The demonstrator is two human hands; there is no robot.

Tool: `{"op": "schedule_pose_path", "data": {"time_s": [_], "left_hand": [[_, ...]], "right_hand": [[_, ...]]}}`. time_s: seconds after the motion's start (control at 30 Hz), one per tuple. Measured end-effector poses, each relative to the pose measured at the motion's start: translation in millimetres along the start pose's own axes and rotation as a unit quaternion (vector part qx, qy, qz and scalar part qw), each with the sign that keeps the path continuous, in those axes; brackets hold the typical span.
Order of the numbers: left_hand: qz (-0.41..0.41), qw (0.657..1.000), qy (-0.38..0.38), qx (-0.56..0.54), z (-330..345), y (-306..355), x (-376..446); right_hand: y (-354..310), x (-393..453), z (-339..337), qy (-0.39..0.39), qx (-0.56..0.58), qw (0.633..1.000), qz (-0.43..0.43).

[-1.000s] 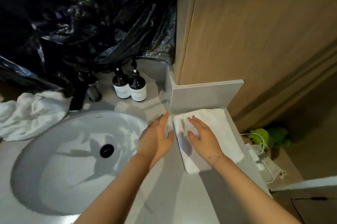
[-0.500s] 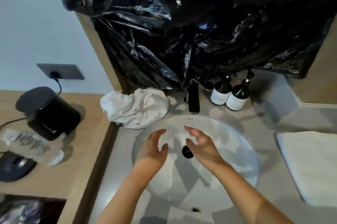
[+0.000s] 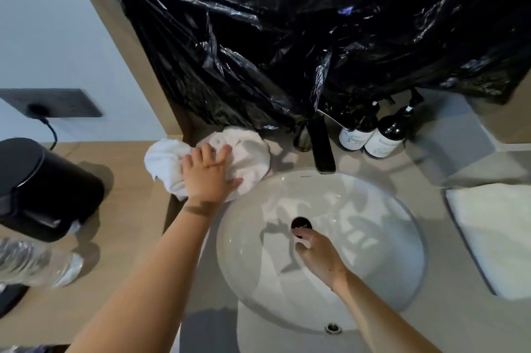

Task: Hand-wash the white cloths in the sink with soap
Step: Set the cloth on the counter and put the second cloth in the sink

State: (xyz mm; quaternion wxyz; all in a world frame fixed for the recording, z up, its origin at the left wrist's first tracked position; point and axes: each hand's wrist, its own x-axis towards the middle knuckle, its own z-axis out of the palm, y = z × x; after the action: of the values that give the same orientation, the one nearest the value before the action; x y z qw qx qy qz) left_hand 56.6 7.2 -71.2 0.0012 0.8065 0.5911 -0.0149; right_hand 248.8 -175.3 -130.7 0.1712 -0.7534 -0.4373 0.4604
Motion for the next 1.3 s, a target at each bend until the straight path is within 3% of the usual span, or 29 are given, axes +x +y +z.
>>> {"op": "schedule_pose_path", "data": {"time_s": [0.17,0.33,0.6,0.73,0.77,0.83,0.9,0.93,1.0,1.03,1.2,1.3], "left_hand": [[-0.028,0.999,-0.034,0.008,-6.4,8.8,1.8],[-0.061,0.998,0.008,-0.012,5.8,12.4,-31.6],[-0.105,0.994,0.036,-0.012,17.7,19.3,-38.1],[-0.102,0.994,0.045,-0.010,18.0,20.3,-37.1],[-0.102,0.994,0.042,-0.011,18.5,20.0,-37.1],[-0.100,0.994,0.042,-0.018,19.8,19.2,-36.6],[-0.096,0.994,0.053,-0.026,20.2,19.1,-35.7],[-0.096,0.993,0.055,-0.029,20.4,19.5,-36.5],[-0.097,0.994,0.047,-0.031,19.5,20.1,-37.2],[-0.096,0.994,0.045,-0.032,18.3,20.3,-37.7],[-0.086,0.995,0.036,-0.044,10.7,21.0,-47.0],[-0.069,0.994,0.051,-0.063,8.8,18.5,-52.7]], "right_hand": [[34.1,26.0,6.3,-0.027,-0.111,0.993,0.033],[49.2,59.8,9.1,-0.066,-0.286,0.956,-0.021],[70.9,72.3,15.6,-0.090,-0.422,0.902,-0.005],[60.5,83.8,4.6,-0.142,-0.452,0.880,0.021],[56.3,84.4,1.9,-0.155,-0.431,0.888,0.035],[45.9,77.6,-5.9,-0.138,-0.291,0.944,0.071],[38.2,65.6,-15.1,-0.024,-0.078,0.993,0.086],[32.6,57.0,-22.8,0.050,0.026,0.996,0.075],[14.2,40.4,-44.3,0.165,0.186,0.968,0.033],[0.4,33.5,-57.6,0.186,0.229,0.955,0.019],[-69.0,16.0,-121.1,0.212,0.351,0.911,-0.035],[-94.9,23.4,-138.6,0.220,0.361,0.906,-0.030]]}}
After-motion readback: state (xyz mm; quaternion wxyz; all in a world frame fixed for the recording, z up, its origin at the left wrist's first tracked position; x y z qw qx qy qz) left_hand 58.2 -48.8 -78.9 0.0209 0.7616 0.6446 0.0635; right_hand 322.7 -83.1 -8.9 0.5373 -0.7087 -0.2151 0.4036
